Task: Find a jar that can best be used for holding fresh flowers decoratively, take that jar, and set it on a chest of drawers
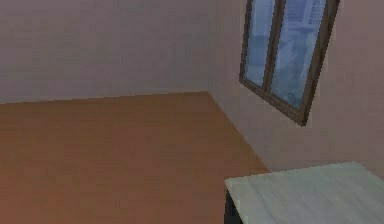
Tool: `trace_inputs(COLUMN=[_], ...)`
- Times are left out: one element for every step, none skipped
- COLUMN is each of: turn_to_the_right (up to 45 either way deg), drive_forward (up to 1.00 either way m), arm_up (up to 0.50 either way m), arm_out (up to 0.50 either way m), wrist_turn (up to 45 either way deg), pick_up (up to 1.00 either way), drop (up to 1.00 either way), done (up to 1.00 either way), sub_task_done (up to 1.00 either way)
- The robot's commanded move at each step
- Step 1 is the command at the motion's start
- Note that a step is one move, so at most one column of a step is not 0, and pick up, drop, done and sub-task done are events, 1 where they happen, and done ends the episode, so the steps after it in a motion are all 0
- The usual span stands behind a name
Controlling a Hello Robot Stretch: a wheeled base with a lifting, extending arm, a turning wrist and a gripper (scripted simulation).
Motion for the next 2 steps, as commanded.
trace_inputs(turn_to_the_right=[0.0, 0.0], drive_forward=[0.00, 0.00], arm_up=[0.00, 0.00], arm_out=[0.00, 0.00], wrist_turn=[45.0, 45.0], pick_up=[0.00, 0.00], drop=[0.00, 0.00], done=[0.00, 0.00], sub_task_done=[0.00, 0.00])
